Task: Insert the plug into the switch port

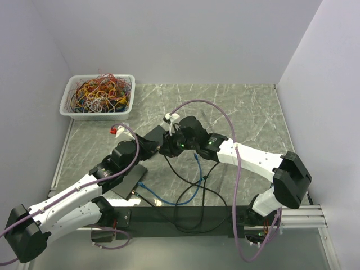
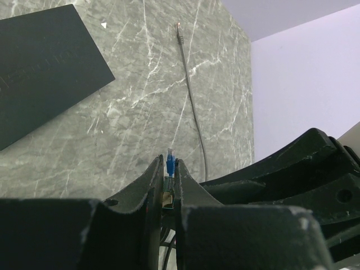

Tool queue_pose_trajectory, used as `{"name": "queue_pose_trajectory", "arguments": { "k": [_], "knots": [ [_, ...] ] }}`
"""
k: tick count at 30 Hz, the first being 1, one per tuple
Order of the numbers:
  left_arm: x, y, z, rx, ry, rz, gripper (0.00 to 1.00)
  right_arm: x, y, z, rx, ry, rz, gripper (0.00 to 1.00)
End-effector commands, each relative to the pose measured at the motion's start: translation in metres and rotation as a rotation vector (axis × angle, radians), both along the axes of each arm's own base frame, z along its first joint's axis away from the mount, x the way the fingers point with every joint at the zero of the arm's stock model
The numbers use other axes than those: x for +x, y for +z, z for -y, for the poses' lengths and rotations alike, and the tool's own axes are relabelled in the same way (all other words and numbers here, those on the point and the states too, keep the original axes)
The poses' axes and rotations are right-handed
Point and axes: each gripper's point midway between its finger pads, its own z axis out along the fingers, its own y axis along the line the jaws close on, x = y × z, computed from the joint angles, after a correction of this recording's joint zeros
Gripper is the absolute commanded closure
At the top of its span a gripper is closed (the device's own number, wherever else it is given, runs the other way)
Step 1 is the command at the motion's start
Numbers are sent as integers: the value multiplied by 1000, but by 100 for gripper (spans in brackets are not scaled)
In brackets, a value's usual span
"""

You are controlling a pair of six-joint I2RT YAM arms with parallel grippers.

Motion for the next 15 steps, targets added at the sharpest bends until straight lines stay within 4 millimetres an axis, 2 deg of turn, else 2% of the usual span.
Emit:
{"name": "queue_pose_trajectory", "arguments": {
  "k": [1, 4, 5, 7, 9, 10, 11, 13, 14, 15],
  "knots": [
    [4, 16, 2, -39, 13, 23, 99, 4, 20, -8, 53, -9, 49, 75],
    [3, 16, 3, -40, 12, 22, 100, 5, 19, -8, 45, -10, 48, 87],
    [4, 17, 3, -40, 11, 23, 99, 5, 17, -8, 40, -10, 44, 95],
    [3, 16, 3, -39, 10, 22, 100, 5, 14, -7, 36, -13, 42, 100],
    [4, 14, 2, -29, 11, 22, 94, 5, 9, -7, 32, -17, 34, 100],
    [4, 13, 2, -24, 10, 21, 89, 6, 7, -6, 28, -21, 33, 100],
    [5, 10, 2, -13, 13, 17, 77, 8, 2, -4, 6, -39, 28, 100],
    [6, 7, 1, 10, 17, 11, 64, 9, -6, -1, -21, -47, 22, 100],
    [6, -3, -2, 44, 25, -14, 54, 9, -14, 2, -50, -57, 13, 100],
    [7, -5, -4, 64, 28, -14, 49, 14, -20, 6, -72, -80, 17, 100]
  ]
}}
